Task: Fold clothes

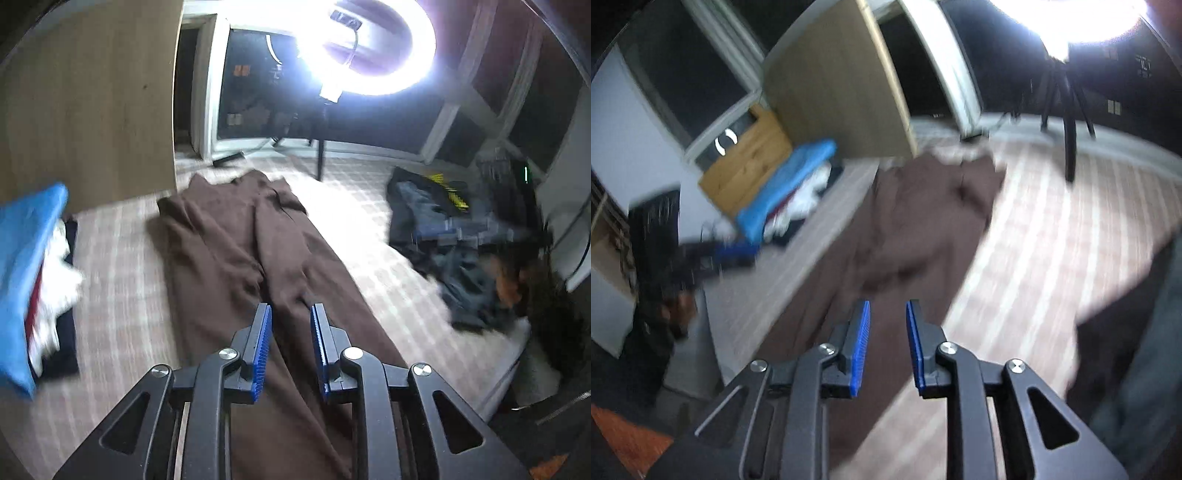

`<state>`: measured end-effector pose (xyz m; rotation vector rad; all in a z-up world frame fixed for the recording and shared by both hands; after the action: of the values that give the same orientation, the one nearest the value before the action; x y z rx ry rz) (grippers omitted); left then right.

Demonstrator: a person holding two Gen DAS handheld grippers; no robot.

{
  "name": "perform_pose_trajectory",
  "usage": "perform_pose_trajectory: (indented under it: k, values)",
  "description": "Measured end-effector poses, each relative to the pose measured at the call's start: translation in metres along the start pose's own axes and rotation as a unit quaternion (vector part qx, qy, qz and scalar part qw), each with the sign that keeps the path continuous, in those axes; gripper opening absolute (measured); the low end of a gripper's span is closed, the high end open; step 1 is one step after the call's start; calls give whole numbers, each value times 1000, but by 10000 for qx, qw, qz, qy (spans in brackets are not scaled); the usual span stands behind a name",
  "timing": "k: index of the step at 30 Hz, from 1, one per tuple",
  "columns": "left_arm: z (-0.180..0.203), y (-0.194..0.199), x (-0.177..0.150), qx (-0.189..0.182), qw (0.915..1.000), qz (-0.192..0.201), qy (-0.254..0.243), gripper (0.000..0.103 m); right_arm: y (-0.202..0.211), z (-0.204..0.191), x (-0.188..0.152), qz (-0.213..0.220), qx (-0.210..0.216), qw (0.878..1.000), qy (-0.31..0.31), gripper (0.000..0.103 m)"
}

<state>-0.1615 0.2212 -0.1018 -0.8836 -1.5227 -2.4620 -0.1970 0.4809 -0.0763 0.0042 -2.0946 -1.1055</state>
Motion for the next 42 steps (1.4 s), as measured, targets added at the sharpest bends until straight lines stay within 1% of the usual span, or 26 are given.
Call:
perform_pose_trajectory:
  k: [1,4,5,6,7,8,10,13,15,16,18,20,22,24,26,28,29,30,33,35,36,38,39,40,41,42]
  values:
    - [0,3,-10,-73,9999,-70,29,22,0,-16,-20,-82,26,10000,-49,21]
    - [-2,13,-41,-289,9991,-286,112,22,-19,-61,-70,-238,537,9969,-523,21]
    - [-1,12,-53,-338,9986,-394,114,22,-31,-74,-85,-389,607,9954,-628,21]
    - [0,12,-64,-384,9980,-497,114,22,-47,-91,-105,-638,553,9944,-637,21]
    - [0,13,-72,-407,9975,-561,98,22,-56,-103,-121,-850,393,9943,-511,21]
    - [1,16,-81,-422,9972,-609,51,22,-63,-117,-142,-1122,117,9931,-313,21]
    - [-1,21,-98,-409,9968,-693,-37,22,-58,-136,-172,-1337,-238,9906,-147,21]
    - [-4,34,-124,-348,9962,-784,-180,22,-34,-149,-198,-1683,-355,9843,-389,21]
    - [-4,39,-142,-401,9953,-847,-245,22,-18,-152,-193,-1541,-687,9845,-476,21]
    - [-3,41,-151,-456,9947,-887,-269,23,-14,-153,-182,-1353,-781,9865,-498,21]
    - [1,40,-163,-422,9939,-945,-376,23,-7,-155,-159,-970,-973,9891,-526,30]
    - [6,38,-173,-463,9931,-991,-414,23,-13,-156,-124,-598,-1179,9905,-371,42]
    - [12,37,-181,-665,9920,-1043,-238,23,-27,-153,-89,-347,-1375,9896,-247,42]
    - [28,33,-184,-859,9911,-992,-234,23,-45,-142,-60,-340,-1610,9863,-109,42]
    - [48,27,-185,-1029,9903,-882,-309,23,-62,-126,-38,-421,-1771,9833,-76,42]
    - [62,15,-183,-1305,9874,-879,-171,26,-79,-108,-20,-566,-1878,9805,-120,42]
    - [68,7,-183,-1401,9859,-913,-103,26,-88,-97,-12,-645,-1935,9789,-142,42]
    - [73,-2,-184,-1414,9852,-962,-101,26,-100,-83,-6,-769,-1997,9767,-161,42]
    - [87,-24,-186,-1400,9840,-1097,-135,26,-129,-61,1,-1208,-1863,9749,-184,42]
    - [93,-35,-188,-1334,9839,-1170,-195,26,-141,-56,2,-1415,-1955,9704,-59,42]
    - [93,-39,-189,-1315,9840,-1190,-179,25,-146,-54,2,-1512,-2006,9679,11,42]
    - [92,-42,-190,-1359,9839,-1153,-125,21,-152,-53,0,-1615,-1946,9674,105,42]
    - [92,-40,-190,-1403,9839,-1101,-129,11,-153,-54,-1,-1638,-1902,9678,157,40]
    - [92,-39,-191,-1446,9838,-1049,-132,0,-153,-55,-1,-1639,-1881,9680,259,28]
    - [91,-37,-191,-1490,9837,-997,-136,0,-153,-56,0,-1649,-1854,9682,313,15]
    - [91,-35,-191,-1533,9835,-948,-138,0,-151,-57,1,-1649,-1833,9685,336,13]
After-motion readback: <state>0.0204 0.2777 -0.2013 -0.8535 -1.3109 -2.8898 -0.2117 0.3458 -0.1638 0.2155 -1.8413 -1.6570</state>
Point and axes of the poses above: each gripper's, at about its wrist camera, not at the fingertips, and y roughly against the way its jaws point, z to its right, x to its top, the point moved 4 cm from there along -y, roughly the way its jaws point, and after that the axes turned 8 degrees about y, right-handed, at the moved point
